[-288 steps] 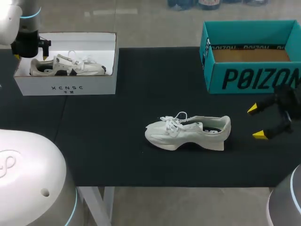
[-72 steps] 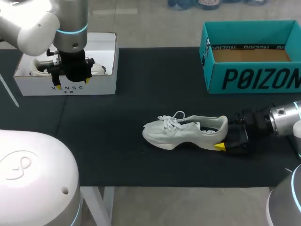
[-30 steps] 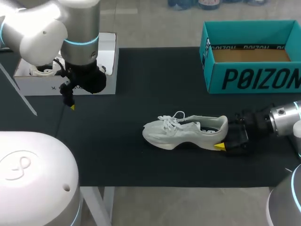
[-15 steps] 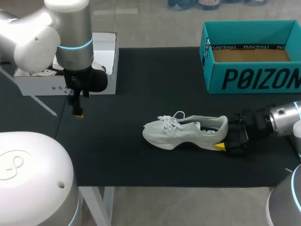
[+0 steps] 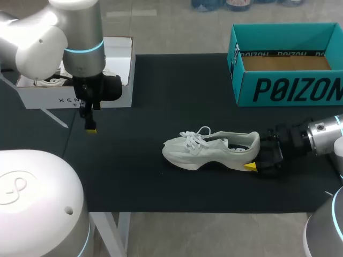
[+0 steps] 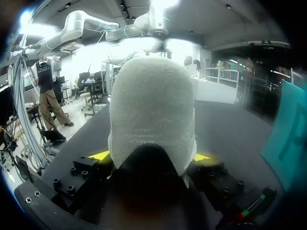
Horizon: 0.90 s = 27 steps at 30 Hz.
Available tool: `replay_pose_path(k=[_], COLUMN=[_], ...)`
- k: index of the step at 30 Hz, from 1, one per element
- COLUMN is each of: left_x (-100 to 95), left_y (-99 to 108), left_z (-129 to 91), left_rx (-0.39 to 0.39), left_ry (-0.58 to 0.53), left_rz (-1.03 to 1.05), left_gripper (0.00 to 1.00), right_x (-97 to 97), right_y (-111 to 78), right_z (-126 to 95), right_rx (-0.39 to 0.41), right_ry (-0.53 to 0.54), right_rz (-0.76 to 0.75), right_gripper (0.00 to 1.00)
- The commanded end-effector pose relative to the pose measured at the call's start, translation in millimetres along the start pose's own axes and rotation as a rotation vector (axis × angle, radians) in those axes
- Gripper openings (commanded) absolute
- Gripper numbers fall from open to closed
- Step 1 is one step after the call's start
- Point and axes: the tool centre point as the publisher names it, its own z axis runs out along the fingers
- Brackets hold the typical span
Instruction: Take the shoe out of the shoebox, open the shoe tongue, remove and reinsert the insole, then place the shoe into the shoebox
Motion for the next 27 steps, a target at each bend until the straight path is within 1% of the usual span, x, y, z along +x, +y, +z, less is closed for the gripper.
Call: replay_pose_path(k=[1,3,5,7,8,10,13,15,19,21,22,23,27], left_x=[5.7,16.1,26.1,34.3,38.4,43.5,51.2,55.7,59.0,58.2,57.2,56.8,56.8], left_y=[-5,-10,-14,-17,-17,-19,-25,-31,-45,-50,-52,-53,-53], left_z=[-3,-8,-12,-14,-16,-17,-14,-11,-4,0,1,2,2], left_rx=[-0.023,0.002,0.037,0.005,0.039,0.023,0.052,0.088,0.113,0.107,0.085,0.097,0.097], left_ry=[-0.037,-0.05,-0.029,-0.024,-0.018,-0.031,-0.02,0.01,0.037,0.049,0.038,0.055,0.055], left_rz=[-0.283,-0.431,-0.536,-0.646,-0.662,-0.765,-0.852,-0.879,-0.97,-1.024,-1.072,-1.101,-1.101], left_gripper=[1.0,1.0,1.0,1.0,1.0,1.0,1.0,1.0,1.0,1.0,1.0,1.0,1.0], right_x=[0.4,0.4,0.4,0.4,0.4,0.4,0.4,0.4,0.4,0.4,0.4,0.4,0.4], right_y=[-2.6,-2.6,-2.6,-2.6,-2.6,-2.6,-2.6,-2.6,-2.6,-2.6,-2.6,-2.6,-2.6], right_z=[7,7,7,7,7,7,7,7,7,7,7,7,7], right_rx=[0.003,0.003,0.003,0.003,0.003,0.003,0.003,0.003,0.003,0.003,0.003,0.003,0.003], right_ry=[-0.002,-0.002,-0.002,-0.002,-0.002,-0.002,-0.002,-0.002,-0.002,-0.002,-0.002,-0.002,-0.002], right_rz=[0.001,0.001,0.001,0.001,0.001,0.001,0.001,0.001,0.001,0.001,0.001,0.001,0.001], right_gripper=[0.0,0.0,0.0,0.0,0.0,0.0,0.0,0.0,0.0,0.0,0.0,0.0,0.0])
